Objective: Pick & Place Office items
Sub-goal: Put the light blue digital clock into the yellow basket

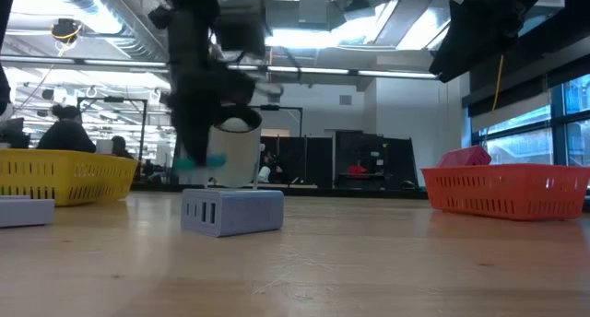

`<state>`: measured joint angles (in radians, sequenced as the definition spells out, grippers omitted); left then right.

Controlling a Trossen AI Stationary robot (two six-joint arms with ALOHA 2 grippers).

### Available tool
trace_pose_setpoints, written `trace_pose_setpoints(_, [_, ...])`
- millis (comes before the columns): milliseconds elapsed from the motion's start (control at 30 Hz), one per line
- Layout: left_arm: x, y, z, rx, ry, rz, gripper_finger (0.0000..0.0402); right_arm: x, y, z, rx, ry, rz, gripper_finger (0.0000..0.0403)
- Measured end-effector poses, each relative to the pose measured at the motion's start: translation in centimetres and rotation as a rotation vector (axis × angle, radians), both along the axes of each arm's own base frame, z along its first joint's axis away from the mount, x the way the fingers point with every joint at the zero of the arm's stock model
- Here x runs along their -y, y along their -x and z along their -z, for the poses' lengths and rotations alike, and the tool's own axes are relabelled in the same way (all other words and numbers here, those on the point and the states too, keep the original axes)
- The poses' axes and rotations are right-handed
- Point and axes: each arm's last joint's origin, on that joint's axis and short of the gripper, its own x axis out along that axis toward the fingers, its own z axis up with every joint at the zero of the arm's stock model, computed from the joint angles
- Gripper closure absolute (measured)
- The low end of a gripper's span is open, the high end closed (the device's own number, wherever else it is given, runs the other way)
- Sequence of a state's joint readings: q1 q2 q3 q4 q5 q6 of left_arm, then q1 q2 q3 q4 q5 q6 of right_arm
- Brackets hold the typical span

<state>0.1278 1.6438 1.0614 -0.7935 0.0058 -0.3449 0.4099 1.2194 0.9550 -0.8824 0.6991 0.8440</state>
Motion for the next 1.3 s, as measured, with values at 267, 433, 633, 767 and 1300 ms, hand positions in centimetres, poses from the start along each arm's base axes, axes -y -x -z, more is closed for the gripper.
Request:
trace_pose_setpoints(267, [-0.7, 2.4, -8.2, 0.304, -0.269, -0.063, 0.0260, 0.0, 0.0, 0.0, 0.001, -0.002, 0.000, 0.0134])
trace_pose_setpoints(433, [0.6, 8.0, -13.0, 0.608, -0.321, -0.190, 0.0260, 0.0, 0.0, 0.0, -0.003, 0.000, -0.006, 0.0134])
trace_pose_setpoints(633, [2.8, 13.8, -11.4, 0.725, -0.176, -0.323, 0.0260, -0.1, -0.1, 0.0, 0.003, -0.007, -0.009, 0.0134])
trace_pose_setpoints(767, [4.3, 15.4, -8.5, 0.703, -0.115, -0.337, 0.0260, -0.1, -0.1, 0.0, 0.007, -0.019, -0.010, 0.0134])
trace_pose_setpoints(1300, [7.0, 18.0, -4.7, 0.391, -0.098, -0.386, 0.0260, -0.4, -0.7, -0.3, 0.075, -0.067, -0.012, 0.0134])
